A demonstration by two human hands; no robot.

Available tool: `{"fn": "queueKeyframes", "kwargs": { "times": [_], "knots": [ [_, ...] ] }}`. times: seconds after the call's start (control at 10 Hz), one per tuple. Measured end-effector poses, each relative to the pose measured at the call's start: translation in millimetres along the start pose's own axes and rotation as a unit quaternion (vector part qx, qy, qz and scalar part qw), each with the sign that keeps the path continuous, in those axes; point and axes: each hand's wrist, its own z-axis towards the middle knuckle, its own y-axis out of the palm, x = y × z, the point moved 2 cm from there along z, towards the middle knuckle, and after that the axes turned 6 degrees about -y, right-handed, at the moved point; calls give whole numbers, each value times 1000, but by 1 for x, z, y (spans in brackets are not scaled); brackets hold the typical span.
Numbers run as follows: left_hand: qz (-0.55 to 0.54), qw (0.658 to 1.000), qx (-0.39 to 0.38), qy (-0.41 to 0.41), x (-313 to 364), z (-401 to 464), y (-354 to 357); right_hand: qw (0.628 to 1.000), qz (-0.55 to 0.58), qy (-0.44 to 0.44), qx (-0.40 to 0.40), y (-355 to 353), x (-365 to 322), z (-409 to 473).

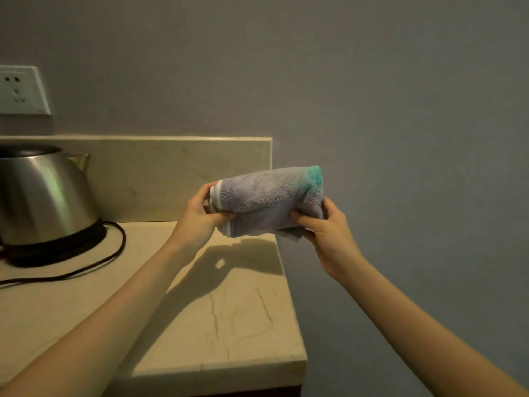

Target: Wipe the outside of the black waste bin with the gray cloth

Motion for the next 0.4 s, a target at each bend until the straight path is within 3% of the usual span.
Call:
{"fn": "queueKeyframes", "kwargs": {
  "times": [0.2, 0.4],
  "knots": [
    [44, 994, 99, 6, -20, 11, -25, 997, -70, 39, 14, 20, 20, 17],
    [144, 985, 91, -35, -38, 15, -31, 987, -151, 49, 33, 15, 37, 28]
  ]
}}
